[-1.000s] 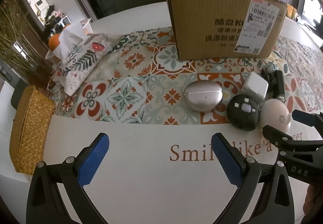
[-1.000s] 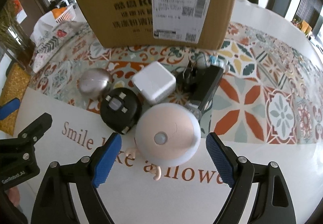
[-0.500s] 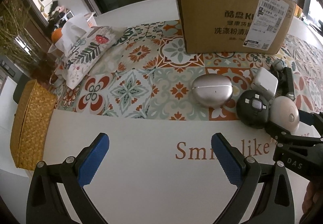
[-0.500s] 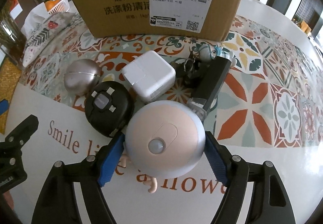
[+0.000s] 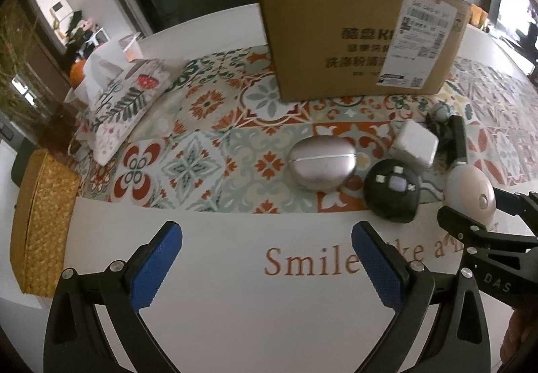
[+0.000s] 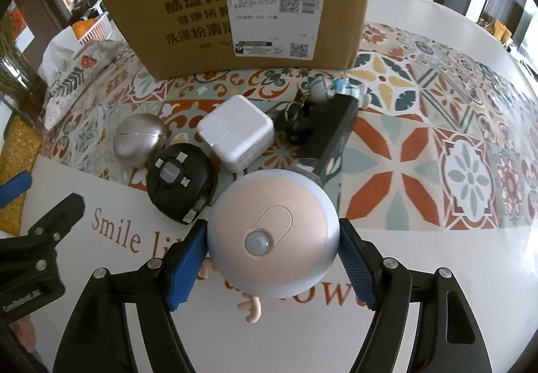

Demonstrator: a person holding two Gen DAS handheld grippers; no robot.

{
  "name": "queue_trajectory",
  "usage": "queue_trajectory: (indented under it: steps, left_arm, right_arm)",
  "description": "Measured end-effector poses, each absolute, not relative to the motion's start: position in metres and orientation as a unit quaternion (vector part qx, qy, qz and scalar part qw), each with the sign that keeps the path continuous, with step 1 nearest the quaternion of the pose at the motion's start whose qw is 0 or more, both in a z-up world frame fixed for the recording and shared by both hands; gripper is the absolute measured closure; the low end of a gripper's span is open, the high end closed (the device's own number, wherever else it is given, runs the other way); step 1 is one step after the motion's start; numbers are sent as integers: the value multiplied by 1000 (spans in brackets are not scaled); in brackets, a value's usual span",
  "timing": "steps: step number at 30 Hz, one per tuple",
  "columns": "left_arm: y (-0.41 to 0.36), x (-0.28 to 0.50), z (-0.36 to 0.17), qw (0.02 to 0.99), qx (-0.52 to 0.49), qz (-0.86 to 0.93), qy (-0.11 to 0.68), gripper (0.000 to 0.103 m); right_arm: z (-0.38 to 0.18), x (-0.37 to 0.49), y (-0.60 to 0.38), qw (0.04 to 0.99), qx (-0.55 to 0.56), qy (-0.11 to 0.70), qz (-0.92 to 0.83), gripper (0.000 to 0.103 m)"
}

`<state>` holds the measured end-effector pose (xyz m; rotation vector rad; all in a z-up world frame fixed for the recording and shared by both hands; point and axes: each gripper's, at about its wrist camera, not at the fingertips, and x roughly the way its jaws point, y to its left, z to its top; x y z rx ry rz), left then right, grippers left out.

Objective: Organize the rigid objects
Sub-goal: 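Close the right tool around the pink-white round lamp and lift it, then close the left tool on the black round puck while the right tool holds the lamp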

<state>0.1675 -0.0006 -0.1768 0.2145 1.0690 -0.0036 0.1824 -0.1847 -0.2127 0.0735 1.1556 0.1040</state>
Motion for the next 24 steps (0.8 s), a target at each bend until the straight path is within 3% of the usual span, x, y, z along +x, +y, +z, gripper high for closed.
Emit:
queue_trajectory:
  steps: [15, 24]
  left_arm:
    - [-46, 181, -190, 848, 68, -114, 513, 8]
    - [-71, 193, -216, 830, 70, -141, 535, 21]
  right_arm:
    - [-188, 168, -223, 837, 48, 546, 4, 28]
    - [-196, 166, -239, 835, 52, 548, -15, 28]
